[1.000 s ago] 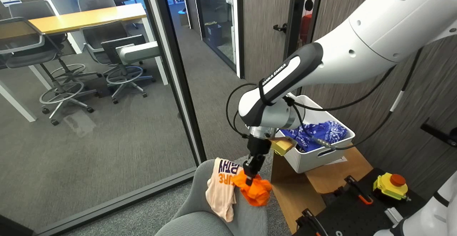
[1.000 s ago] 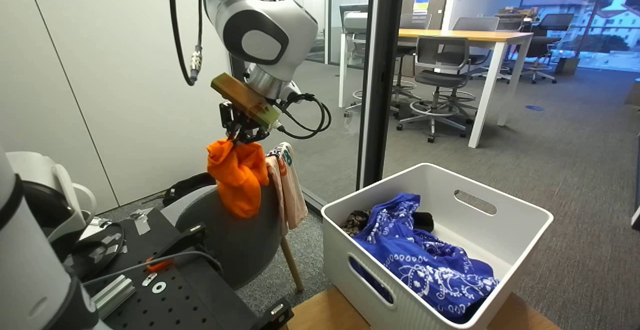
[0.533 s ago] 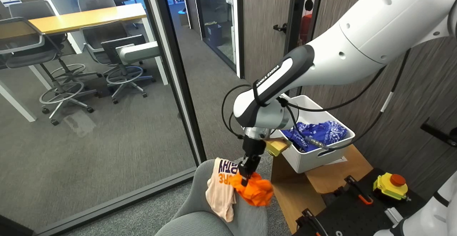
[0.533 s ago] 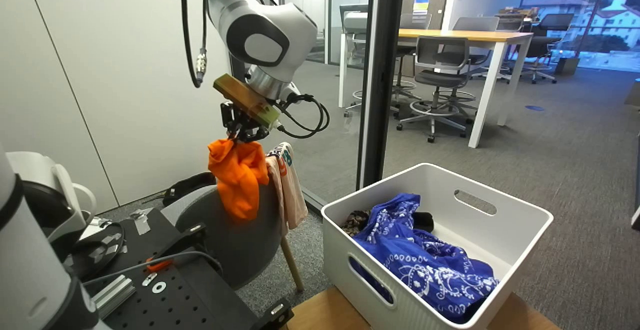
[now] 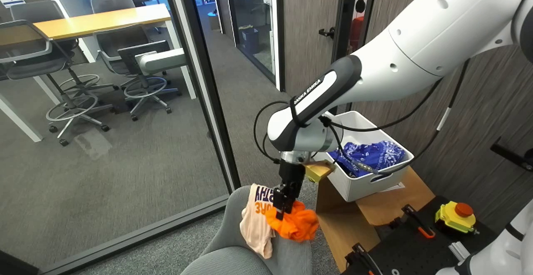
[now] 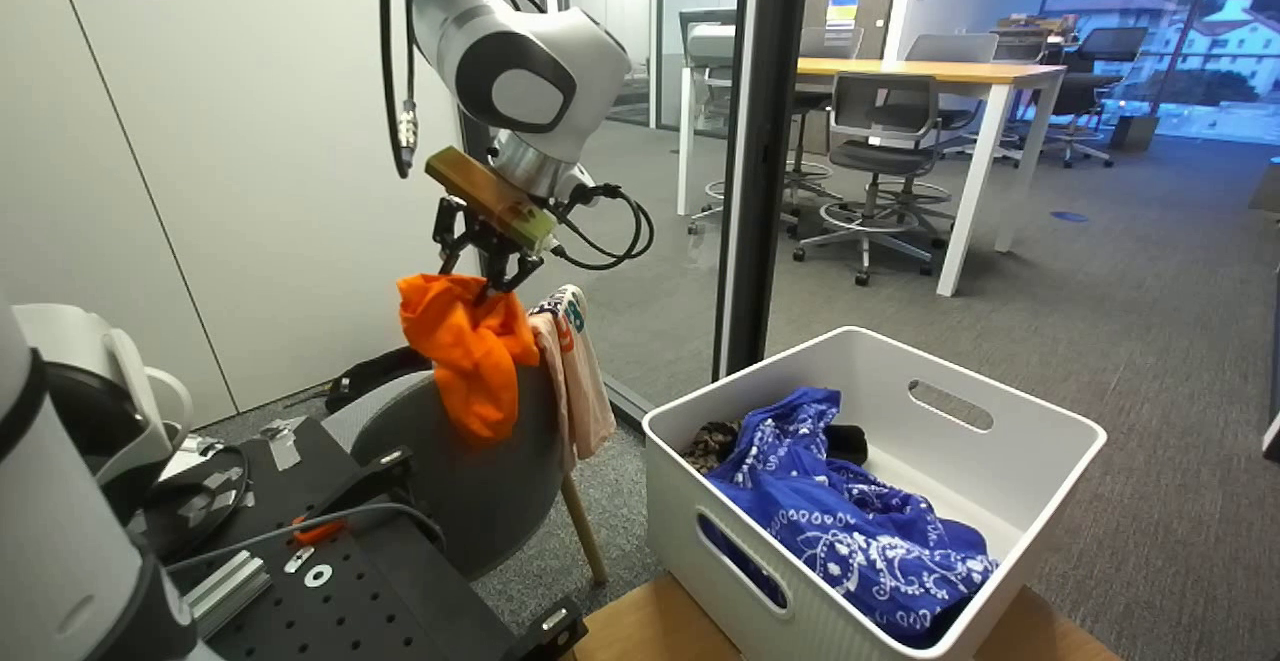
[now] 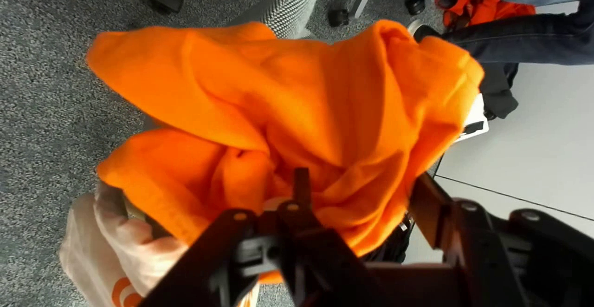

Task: Put the blue cloth in the basket.

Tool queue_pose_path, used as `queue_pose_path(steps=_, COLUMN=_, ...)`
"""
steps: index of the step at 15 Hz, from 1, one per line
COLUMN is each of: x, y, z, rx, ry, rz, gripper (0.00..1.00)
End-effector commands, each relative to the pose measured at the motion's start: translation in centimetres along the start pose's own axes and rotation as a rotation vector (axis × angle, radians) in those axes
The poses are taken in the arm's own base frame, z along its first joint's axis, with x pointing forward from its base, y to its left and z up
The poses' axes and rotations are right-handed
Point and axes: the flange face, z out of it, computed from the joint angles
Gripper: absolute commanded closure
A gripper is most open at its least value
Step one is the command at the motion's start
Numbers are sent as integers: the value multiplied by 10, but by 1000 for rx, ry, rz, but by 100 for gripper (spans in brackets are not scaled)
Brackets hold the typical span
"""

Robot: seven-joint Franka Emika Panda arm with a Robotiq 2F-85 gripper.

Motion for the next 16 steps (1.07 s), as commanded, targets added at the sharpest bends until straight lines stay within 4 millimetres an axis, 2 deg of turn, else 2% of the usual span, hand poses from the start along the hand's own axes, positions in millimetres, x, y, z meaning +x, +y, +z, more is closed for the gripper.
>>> queue_pose_path(steps=1, x=11, y=-5, z=-1, rx=-18, ry=-3, rz=8, gripper=10)
queue_pose_path(steps=3, x=13, y=-7, z=-1, rx=-23, ry=-6, rz=9, gripper=0)
queue_pose_path(steps=10, x=12, y=-8, z=-4, rx=-55, ry=-17, rz=23, gripper=0)
queue_pose_path(steps=16, x=-10, y=-17, z=-22, rx=-160, ry=-47, rz=80, gripper=0)
